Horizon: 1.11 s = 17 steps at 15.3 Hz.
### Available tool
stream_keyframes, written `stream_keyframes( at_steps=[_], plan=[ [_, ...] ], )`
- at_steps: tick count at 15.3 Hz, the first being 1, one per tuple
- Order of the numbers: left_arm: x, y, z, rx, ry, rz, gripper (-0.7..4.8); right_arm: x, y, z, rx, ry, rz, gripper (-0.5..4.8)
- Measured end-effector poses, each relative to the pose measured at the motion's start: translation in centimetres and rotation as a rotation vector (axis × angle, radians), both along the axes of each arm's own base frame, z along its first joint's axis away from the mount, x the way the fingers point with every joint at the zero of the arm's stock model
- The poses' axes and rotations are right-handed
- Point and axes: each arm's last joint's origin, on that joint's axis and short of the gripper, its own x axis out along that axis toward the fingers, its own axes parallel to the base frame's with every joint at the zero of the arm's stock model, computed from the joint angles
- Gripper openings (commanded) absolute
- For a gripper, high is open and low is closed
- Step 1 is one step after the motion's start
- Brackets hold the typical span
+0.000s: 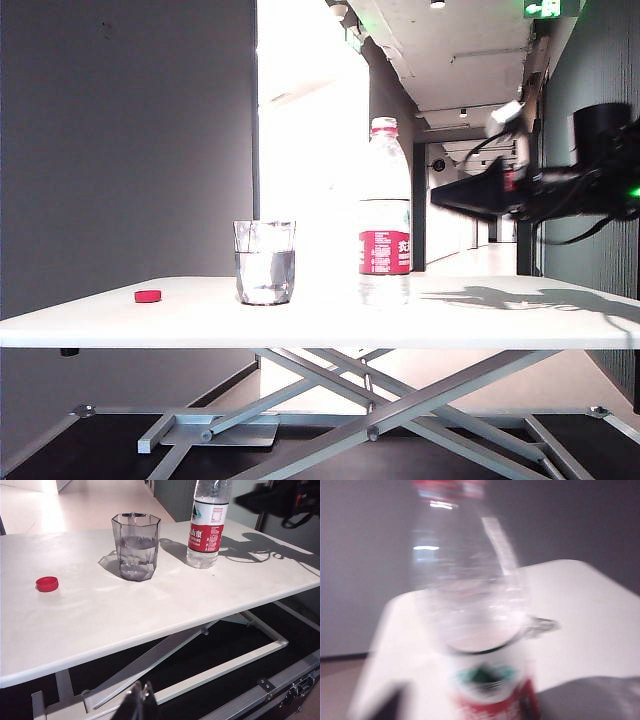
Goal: Pick up the mineral water bottle on the table and pour water into the mug until it's half full.
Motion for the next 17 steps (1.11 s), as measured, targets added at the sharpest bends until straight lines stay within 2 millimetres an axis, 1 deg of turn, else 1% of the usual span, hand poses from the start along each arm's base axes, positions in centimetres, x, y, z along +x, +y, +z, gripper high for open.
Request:
stream_keyframes(
  at_steps=[2, 3, 4, 6, 7, 8, 9, 10, 11, 12, 13, 15, 17],
  plan=[
    [0.0, 0.0, 0.0, 0.000, 0.001, 0.000, -0.05, -0.2, -0.6, 1.3, 0.012, 0.019, -0.011, -0.06],
    [0.0, 0.0, 0.0, 0.000, 0.001, 0.000, -0.05, -0.3, -0.7, 2.1, 0.025, 0.051, -0.050, -0.06],
    [0.0, 0.0, 0.0, -0.002, 0.001, -0.016, -0.05, -0.5, -0.7, 3.4, 0.039, 0.091, -0.121, -0.06],
    [-0.1, -0.1, 0.0, -0.007, 0.002, -0.036, -0.05, -2.8, -0.3, 5.1, 0.030, 0.050, -0.253, -0.06],
    [-0.1, -0.1, 0.0, -0.009, 0.003, -0.037, -0.05, -4.3, -0.1, 5.6, 0.017, 0.024, -0.357, -0.06],
    [-0.1, -0.1, 0.0, -0.010, 0.003, -0.038, -0.05, -7.5, -0.2, 5.5, -0.018, 0.016, -0.571, -0.06],
    [-0.1, -0.1, 0.0, -0.010, 0.001, -0.039, -0.05, -8.9, -0.2, 5.1, -0.046, 0.017, -0.687, -0.06],
    [-0.1, -0.1, 0.0, -0.012, 0.001, -0.039, -0.05, -11.4, 0.0, 4.5, -0.088, 0.023, -0.781, -0.06],
    [-0.1, -0.1, 0.1, -0.013, -0.002, -0.040, -0.05, -13.6, 0.5, 4.4, -0.106, 0.018, -0.810, -0.06],
    [0.0, -0.1, 0.1, -0.013, -0.008, -0.043, -0.05, -15.1, 0.7, 4.4, -0.110, 0.015, -0.819, -0.06],
    [0.0, -0.1, 0.3, -0.013, -0.030, -0.043, -0.05, -18.8, 0.9, 3.4, -0.127, 0.037, -0.863, -0.06],
    [0.0, -0.1, 0.6, -0.013, -0.059, -0.043, -0.05, -23.4, 1.2, 2.5, -0.131, 0.031, -0.895, -0.06],
    [0.0, -0.1, 0.7, -0.005, -0.072, -0.037, -0.05, -26.6, 1.0, 1.9, -0.120, 0.001, -0.939, -0.06]
  ],
)
